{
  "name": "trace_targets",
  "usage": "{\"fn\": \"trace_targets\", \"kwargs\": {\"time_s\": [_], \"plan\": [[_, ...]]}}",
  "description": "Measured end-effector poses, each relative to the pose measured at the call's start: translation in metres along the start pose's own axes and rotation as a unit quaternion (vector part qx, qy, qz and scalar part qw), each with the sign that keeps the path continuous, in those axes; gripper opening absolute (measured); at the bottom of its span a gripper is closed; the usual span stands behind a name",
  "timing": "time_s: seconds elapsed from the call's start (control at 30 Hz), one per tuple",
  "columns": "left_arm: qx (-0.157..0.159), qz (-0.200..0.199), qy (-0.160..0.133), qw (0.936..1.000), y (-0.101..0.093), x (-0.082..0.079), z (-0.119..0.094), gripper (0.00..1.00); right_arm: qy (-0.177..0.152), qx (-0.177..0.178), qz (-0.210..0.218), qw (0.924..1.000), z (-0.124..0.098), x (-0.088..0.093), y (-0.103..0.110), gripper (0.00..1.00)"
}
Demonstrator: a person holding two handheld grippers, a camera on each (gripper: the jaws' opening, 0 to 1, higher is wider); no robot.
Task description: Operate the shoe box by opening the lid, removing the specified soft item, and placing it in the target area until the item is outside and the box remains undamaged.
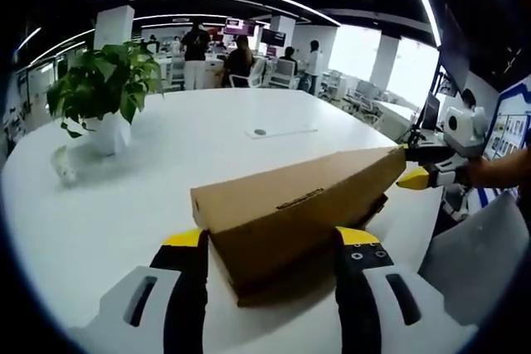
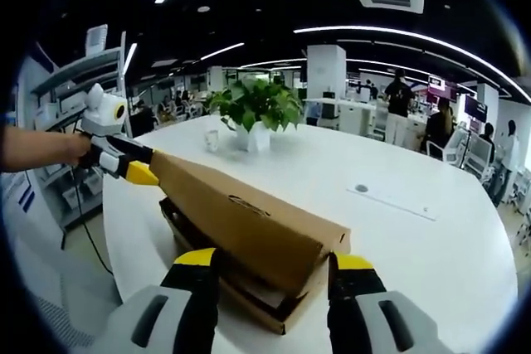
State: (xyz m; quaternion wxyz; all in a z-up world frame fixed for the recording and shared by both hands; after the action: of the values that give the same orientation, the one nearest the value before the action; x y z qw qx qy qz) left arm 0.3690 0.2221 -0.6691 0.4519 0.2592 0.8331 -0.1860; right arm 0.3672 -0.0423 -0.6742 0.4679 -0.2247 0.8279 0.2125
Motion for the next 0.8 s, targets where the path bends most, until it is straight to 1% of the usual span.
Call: {"fn": "trace_targets", "kwargs": {"time_s": [0.17,0.23,0.33,0.53,0.7,0.8], "plan": [[0.002,0.011,-0.004,0.9999,0.001,-0.005,0.000,0.62,-0.003,-0.002,-0.007,1.0000,-0.001,-0.006,-0.001,0.50],[-0.005,0.026,-0.003,0.9996,0.004,-0.007,0.000,0.60,-0.007,-0.002,-0.010,0.9999,-0.001,-0.009,-0.002,0.50],[-0.004,0.021,-0.009,0.9997,0.006,-0.012,0.000,0.60,-0.011,-0.002,-0.010,0.9999,0.001,-0.013,-0.004,0.50],[-0.015,0.023,-0.019,0.9995,0.015,-0.021,0.000,0.56,-0.022,0.001,-0.011,0.9997,0.003,-0.022,-0.007,0.50],[-0.024,0.025,-0.026,0.9991,0.018,-0.025,0.001,0.52,-0.028,0.005,-0.011,0.9995,0.005,-0.029,-0.009,0.49],[-0.025,0.025,-0.030,0.9989,0.020,-0.028,0.001,0.52,-0.030,0.008,-0.013,0.9994,0.006,-0.032,-0.011,0.48]]}}
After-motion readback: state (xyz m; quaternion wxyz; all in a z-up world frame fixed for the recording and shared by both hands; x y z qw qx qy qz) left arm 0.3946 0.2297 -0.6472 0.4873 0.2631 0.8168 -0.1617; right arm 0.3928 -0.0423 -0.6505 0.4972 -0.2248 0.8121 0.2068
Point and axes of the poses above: the point that each gripper's makers call its tool centre point, and the gripper's own axes: z roughly forward along the fingers, y roughly to its left, x roughly out of its underside, the point moved 5 cm from there along -z, roughly backward along the fingers, and after that the axes turned 8 degrees about z, right-handed, at the moved point
